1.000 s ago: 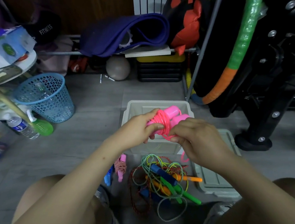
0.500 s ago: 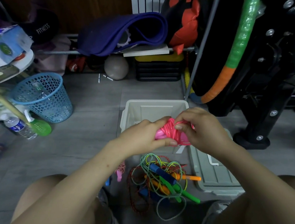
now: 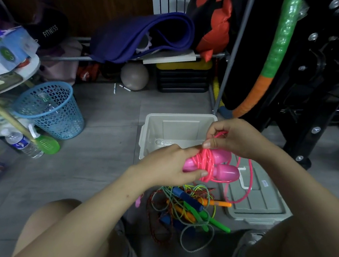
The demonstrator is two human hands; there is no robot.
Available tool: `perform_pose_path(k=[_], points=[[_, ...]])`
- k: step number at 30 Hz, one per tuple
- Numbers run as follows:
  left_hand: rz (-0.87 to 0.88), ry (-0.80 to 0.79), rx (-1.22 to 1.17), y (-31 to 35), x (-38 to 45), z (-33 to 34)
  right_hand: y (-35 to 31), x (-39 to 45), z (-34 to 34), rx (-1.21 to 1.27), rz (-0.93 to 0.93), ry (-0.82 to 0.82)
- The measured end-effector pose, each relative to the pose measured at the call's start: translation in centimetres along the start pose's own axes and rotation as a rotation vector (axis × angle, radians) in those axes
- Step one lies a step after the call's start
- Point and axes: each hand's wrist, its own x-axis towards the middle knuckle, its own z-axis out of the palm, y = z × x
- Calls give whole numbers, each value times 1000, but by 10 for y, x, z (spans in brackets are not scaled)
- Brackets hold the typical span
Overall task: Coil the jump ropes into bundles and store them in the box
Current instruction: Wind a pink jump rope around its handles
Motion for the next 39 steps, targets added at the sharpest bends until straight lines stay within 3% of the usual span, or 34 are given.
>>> perform_pose_path(k=[4,7,14,22,28,32,39], points=[[22,3,88,3,0,1,6,3,5,-126,-10,-88],[-6,-5,134,9,-4,0,9,3,7,-20,-21,-158],[4,65,-161,3,-11,-3,16,1,14,524,-56,-78],[66,116,-254,-3,-12,-4,10,-10,10,580,84,-125],[89,200,-407,-11,-8,-6,3,-14,12,806,273,-150],[108,216,-498,-10,-12,-6,-1,-21,17,950,289,-260],[14,281,-787,-8,-14,-10,5,-21,29,1167,250,-297]])
